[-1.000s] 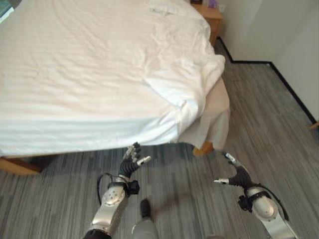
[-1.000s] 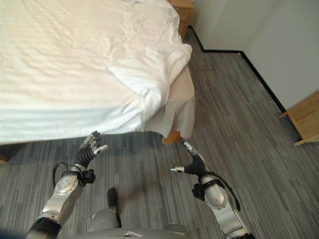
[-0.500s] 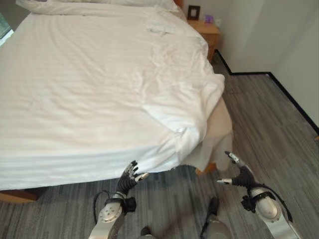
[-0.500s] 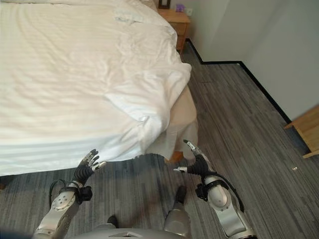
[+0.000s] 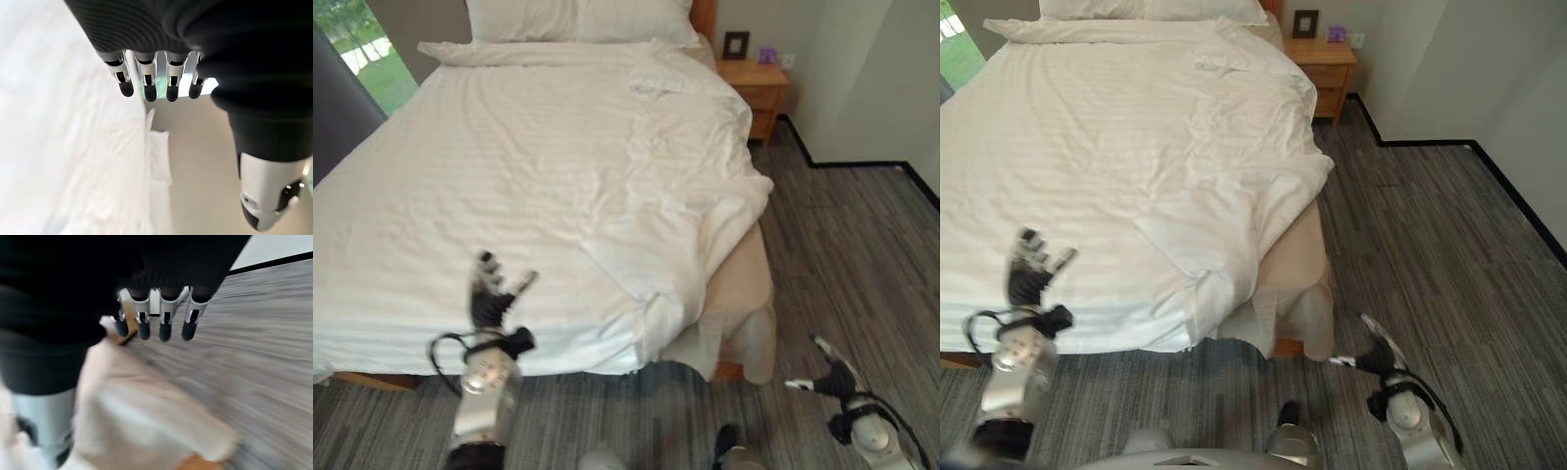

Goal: Making the bed.

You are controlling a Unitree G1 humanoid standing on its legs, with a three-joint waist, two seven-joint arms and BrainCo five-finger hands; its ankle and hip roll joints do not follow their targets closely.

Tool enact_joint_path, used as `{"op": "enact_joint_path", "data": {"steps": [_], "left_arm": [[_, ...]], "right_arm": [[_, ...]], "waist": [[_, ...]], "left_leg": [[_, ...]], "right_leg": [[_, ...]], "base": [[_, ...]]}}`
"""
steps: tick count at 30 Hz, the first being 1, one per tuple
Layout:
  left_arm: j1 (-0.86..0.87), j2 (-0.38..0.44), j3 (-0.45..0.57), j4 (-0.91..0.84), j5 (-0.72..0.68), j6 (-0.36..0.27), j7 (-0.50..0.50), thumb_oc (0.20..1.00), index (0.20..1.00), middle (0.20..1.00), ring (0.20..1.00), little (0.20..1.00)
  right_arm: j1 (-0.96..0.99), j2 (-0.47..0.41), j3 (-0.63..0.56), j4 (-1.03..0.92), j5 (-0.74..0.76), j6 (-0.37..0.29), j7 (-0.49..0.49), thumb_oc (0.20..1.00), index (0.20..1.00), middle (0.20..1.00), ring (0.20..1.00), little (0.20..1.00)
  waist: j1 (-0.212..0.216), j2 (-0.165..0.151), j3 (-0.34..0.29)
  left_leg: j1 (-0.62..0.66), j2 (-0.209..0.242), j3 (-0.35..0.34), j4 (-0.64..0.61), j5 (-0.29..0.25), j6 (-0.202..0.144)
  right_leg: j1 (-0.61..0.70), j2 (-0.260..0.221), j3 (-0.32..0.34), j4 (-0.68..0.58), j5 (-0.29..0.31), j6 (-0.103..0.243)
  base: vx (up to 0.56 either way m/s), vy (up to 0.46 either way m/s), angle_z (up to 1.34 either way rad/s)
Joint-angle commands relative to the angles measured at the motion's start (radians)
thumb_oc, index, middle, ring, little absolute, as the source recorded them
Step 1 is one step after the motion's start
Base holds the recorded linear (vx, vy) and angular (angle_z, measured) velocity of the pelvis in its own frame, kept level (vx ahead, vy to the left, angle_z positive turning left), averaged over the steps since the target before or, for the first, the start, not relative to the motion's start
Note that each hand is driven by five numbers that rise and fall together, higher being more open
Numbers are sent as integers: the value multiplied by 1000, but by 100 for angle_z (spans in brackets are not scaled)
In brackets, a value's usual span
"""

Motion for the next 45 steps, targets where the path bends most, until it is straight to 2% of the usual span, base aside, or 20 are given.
{"op": "enact_joint_path", "data": {"steps": [1, 2, 3, 5, 6, 9, 13, 14, 18, 21, 24, 30, 31, 35, 38, 39, 40, 41, 42, 45], "left_arm": [[-62, 54, -44, -20, 76, -51, 42, 1000, 1000, 1000, 1000, 1000], [-65, 64, -52, -11, 95, -47, 41, 1000, 1000, 1000, 1000, 1000], [-82, 65, -89, 13, 118, -41, 26, 1000, 1000, 1000, 1000, 1000], [-87, 62, -99, 11, 125, -39, 17, 1000, 1000, 1000, 1000, 1000], [-119, 56, -143, 29, 169, -17, 5, 1000, 1000, 1000, 1000, 1000], [-150, 55, -174, 67, 222, 10, 11, 1000, 1000, 1000, 1000, 1000], [-241, 133, -246, 229, 492, 141, 55, 1000, 1000, 1000, 1000, 1000], [-287, 168, -289, 330, 623, 188, 75, 1000, 1000, 1000, 1000, 1000], [-328, 206, -360, 449, 769, 240, 72, 1000, 1000, 1000, 1000, 1000], [-376, 202, -410, 589, 798, 265, 81, 1000, 1000, 1000, 1000, 1000], [-511, 202, -529, 813, 816, 291, 72, 1000, 1000, 1000, 1000, 1000], [-581, 168, -544, 1072, 749, 308, 25, 1000, 1000, 1000, 1000, 1000], [-574, 153, -536, 1112, 740, 313, 8, 200, 200, 200, 200, 200], [-574, 157, -504, 1121, 680, 293, 4, 200, 200, 200, 200, 200], [-584, 147, -524, 971, 635, 240, 43, 200, 200, 200, 200, 200], [-578, 140, -537, 876, 632, 223, 56, 200, 200, 200, 200, 200], [-545, 113, -569, 591, 650, 203, 52, 200, 200, 200, 200, 200], [-517, 94, -584, 443, 660, 184, 37, 200, 200, 200, 200, 200], [-513, 96, -582, 437, 661, 187, 35, 200, 200, 200, 200, 200], [-457, 44, -627, 137, 665, 148, -64, 200, 200, 200, 200, 200]], "right_arm": [[-58, -54, 30, 25, 62, -10, -24, 1000, 1000, 1000, 1000, 1000], [-62, -60, 34, 44, 68, -9, -21, 1000, 1000, 1000, 1000, 1000], [-70, -68, 44, 70, 76, -13, -12, 1000, 1000, 1000, 1000, 1000], [-66, -68, 44, 73, 75, -15, -1, 1000, 1000, 1000, 1000, 1000], [-53, -62, 40, 66, 83, -19, 1, 1000, 1000, 1000, 1000, 1000], [-38, -56, 36, 50, 86, -21, 7, 1000, 1000, 1000, 1000, 1000], [-28, -65, 51, 25, 82, -36, 24, 1000, 1000, 1000, 1000, 1000], [-32, -69, 52, 32, 83, -44, 19, 1000, 1000, 1000, 1000, 1000], [-29, -78, 49, 28, 81, -55, 17, 1000, 1000, 1000, 1000, 1000], [-38, -94, 68, 28, 75, -67, 17, 1000, 1000, 1000, 1000, 1000], [-127, -145, 115, -4, 92, -79, 8, 1000, 1000, 1000, 1000, 1000], [-181, -147, 139, -51, 124, -82, 22, 1000, 1000, 1000, 1000, 1000], [-184, -144, 141, -65, 130, -83, 25, 1000, 1000, 1000, 1000, 1000], [-166, -142, 137, -111, 146, -91, 36, 1000, 1000, 1000, 1000, 1000], [-143, -139, 141, -113, 140, -92, 38, 1000, 1000, 1000, 1000, 1000], [-127, -142, 140, -115, 136, -94, 39, 1000, 1000, 1000, 1000, 1000], [-95, -134, 130, -99, 125, -90, 39, 1000, 1000, 1000, 1000, 1000], [-86, -126, 120, -86, 122, -85, 38, 1000, 1000, 1000, 1000, 1000], [-86, -126, 121, -86, 121, -86, 38, 1000, 1000, 1000, 1000, 1000], [-84, -88, 107, -13, 129, -60, 37, 1000, 1000, 1000, 1000, 1000]], "waist": [[-7, 44, 10], [-6, 55, 5], [-4, 72, -3], [-10, 76, -9], [-37, 81, -20], [-52, 84, -31], [-89, 83, -44], [-101, 81, -45], [-123, 80, -41], [-147, 80, -32], [-193, 75, 33], [-237, 72, 43], [-243, 70, 46], [-253, 67, 57], [-236, 76, 55], [-232, 79, 54], [-221, 85, 46], [-213, 88, 42], [-214, 87, 40], [-197, 93, 14]], "left_leg": [[42, -48, 69, -275, -105, 77], [59, -49, 55, -364, -107, 87], [74, -60, 28, -465, -76, 93], [92, -58, 32, -478, -77, 94], [115, -44, 71, -505, -60, 88], [145, -36, 104, -518, -66, 87], [170, -36, 137, -521, -90, 86], [176, -35, 159, -521, -99, 86], [173, -41, 176, -521, -111, 88], [159, -46, 197, -521, -118, 90], [60, -47, 217, -521, -97, 87], [-49, -37, 246, -521, -74, 82], [-60, -35, 252, -521, -72, 82], [-68, -36, 272, -521, -70, 79], [-28, -41, 267, -521, -81, 83], [-13, -42, 263, -521, -90, 85], [14, -50, 252, -521, -98, 91], [31, -55, 244, -521, -109, 95], [27, -56, 244, -521, -104, 95], [73, -72, 229, -521, -128, 109]], "right_leg": [[27, 9, 19, -34, 1, 85], [29, 17, 36, -34, -5, 91], [38, 31, 59, -34, -21, 93], [44, 37, 70, -34, -32, 90], [49, 45, 70, -34, -37, 84], [57, 49, 74, -34, -42, 83], [48, 45, 99, -34, -32, 92], [41, 43, 109, -34, -27, 98], [24, 36, 122, -34, -20, 109], [-17, 31, 145, -34, -5, 118], [-164, 24, 186, -34, 49, 130], [-297, 27, 221, -34, 89, 137], [-313, 27, 228, -34, 91, 139], [-339, 23, 244, -34, 96, 142], [-293, 12, 235, -34, 81, 141], [-271, 9, 230, -34, 72, 141], [-230, 0, 216, -34, 62, 139], [-207, -2, 208, -34, 51, 139], [-210, -2, 208, -34, 55, 138], [-151, -12, 191, -34, 38, 138]], "base": [[212, 64, -26], [295, 76, -51], [243, 56, -59], [140, 31, -69], [85, 29, -79], [118, 42, -29], [86, 48, -21], [57, 35, -27], [26, 42, -17], [-62, 61, -20], [-304, 62, -37], [-89, 24, -24], [-17, 13, -22], [7, 1, -39], [67, -24, -5], [91, -22, 22], [118, -15, 32], [79, -17, 40], [74, -3, 34], [100, 15, 25]]}}
